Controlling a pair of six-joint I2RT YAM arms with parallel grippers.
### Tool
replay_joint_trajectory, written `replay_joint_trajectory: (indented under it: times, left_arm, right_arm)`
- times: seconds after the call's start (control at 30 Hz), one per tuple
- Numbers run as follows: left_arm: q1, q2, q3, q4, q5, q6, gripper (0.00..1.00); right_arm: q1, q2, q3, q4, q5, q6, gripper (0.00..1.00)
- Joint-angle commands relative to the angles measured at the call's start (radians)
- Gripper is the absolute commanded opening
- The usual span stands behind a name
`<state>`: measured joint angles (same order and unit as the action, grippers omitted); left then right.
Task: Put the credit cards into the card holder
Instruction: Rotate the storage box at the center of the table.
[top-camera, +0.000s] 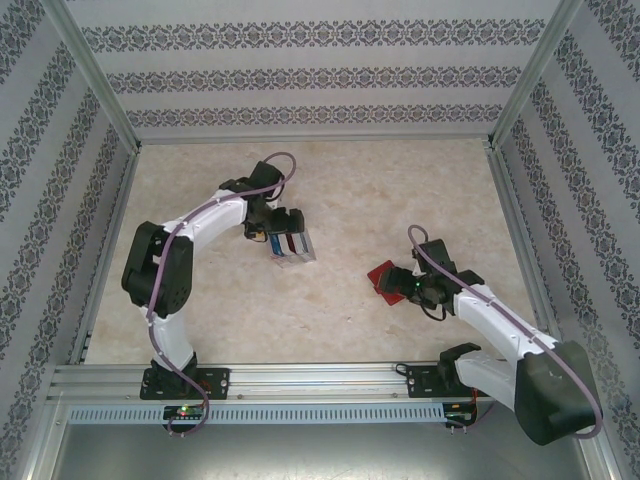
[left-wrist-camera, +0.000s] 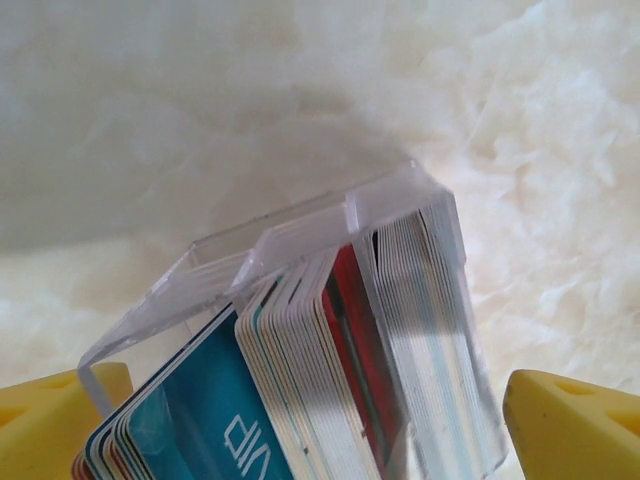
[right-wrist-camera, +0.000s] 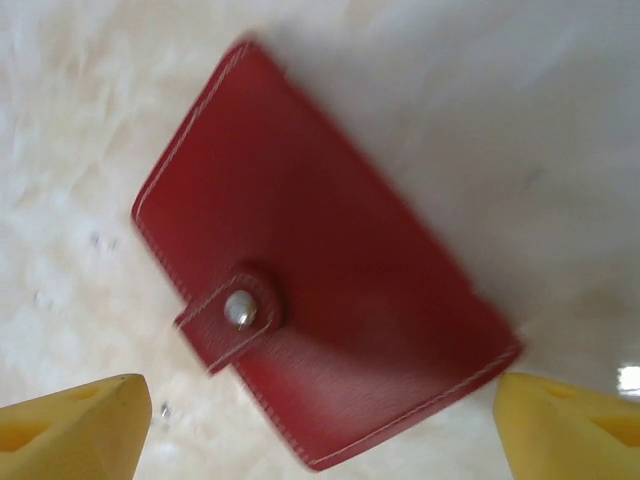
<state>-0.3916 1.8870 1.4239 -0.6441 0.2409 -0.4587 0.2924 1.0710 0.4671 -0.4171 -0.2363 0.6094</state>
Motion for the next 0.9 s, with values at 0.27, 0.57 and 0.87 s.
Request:
replay_joint_trajectory:
  times: [0.27,0.57,0.87]
  left_arm:
    - [-0.02,0.141,0.231,-0.005,0.172,0.006,0.96]
    - [-0.027,-0.101,0.073,-0.238,-0.119,0.094,1.0]
    - [-0.089,-0.191,-0.185,-0.094,-0.018,0.068,1.0]
  right_arm:
    - [0.093,-0.06,0.025,-0.017,0.07,-0.015,0.87]
    - [0.125,-0.008,0.088,-0.018,0.104,-0.059,0.94]
    - [0.247,0.091,0.199,0.074,0.113,-0.158,0.95]
